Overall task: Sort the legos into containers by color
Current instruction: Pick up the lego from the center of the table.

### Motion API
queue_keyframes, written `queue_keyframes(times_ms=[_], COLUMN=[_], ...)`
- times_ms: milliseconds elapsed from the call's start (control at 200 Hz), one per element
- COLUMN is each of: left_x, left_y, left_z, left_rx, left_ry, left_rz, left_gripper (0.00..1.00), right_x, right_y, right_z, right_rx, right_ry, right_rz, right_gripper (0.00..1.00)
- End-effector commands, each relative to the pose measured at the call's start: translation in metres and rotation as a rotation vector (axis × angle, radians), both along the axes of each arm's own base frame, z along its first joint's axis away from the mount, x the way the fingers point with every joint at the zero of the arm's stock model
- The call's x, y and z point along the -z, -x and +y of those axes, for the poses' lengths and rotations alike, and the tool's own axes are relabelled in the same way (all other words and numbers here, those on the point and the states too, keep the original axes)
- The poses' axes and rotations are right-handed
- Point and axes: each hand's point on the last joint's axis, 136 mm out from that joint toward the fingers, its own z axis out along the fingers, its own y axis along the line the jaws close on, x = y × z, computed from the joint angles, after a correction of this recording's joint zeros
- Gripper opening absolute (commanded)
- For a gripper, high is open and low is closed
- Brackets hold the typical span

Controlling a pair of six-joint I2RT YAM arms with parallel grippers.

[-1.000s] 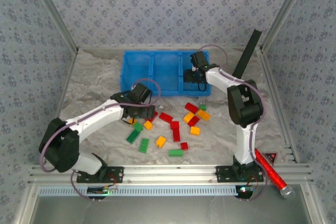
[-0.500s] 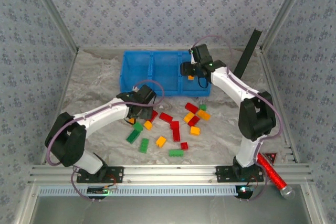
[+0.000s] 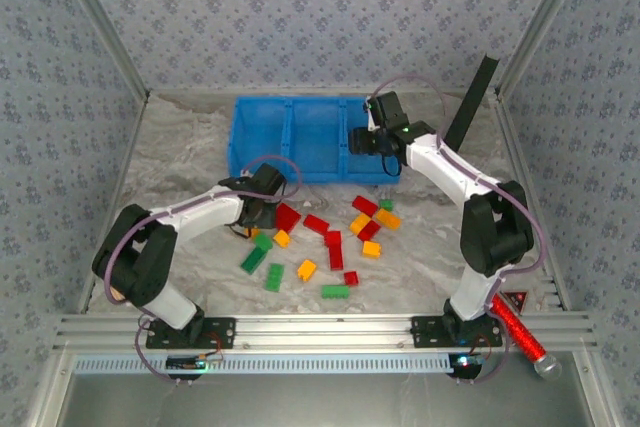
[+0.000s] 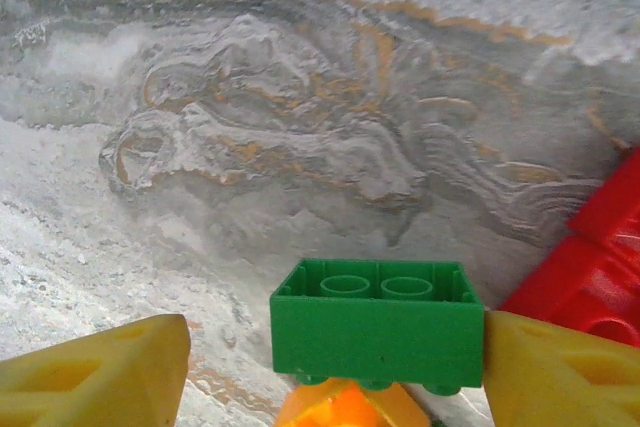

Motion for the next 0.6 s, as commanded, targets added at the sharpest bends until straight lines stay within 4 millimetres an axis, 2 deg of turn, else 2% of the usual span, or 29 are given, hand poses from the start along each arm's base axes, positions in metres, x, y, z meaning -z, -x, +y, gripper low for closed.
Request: queue_keyframes(times_ms=[0,355,595], left_x=[-0.002,0.018,0.026], left_y=[-0.002,-0.004,-0.008], left_z=[-0.004,-0.003,0.004], left_rx=[-0.004,-0.023,-0.021], left_ry=[0.066,0.139,0.141], left_rz=[-0.017,0.014,0.021], left_gripper=[0.74,0.66,0.6], right_x=[-0.001,-0.002,0.0], right_y=[0.004,0.0,0.012], right_z=[0.001,0.006,0.01], right_rx=[-0.01,-0.02,-0.042], right_ry=[0.011,0.021,0.035], right_rz=[0.003,0.009,0.032], right_gripper=[0.62,0.62,0.61])
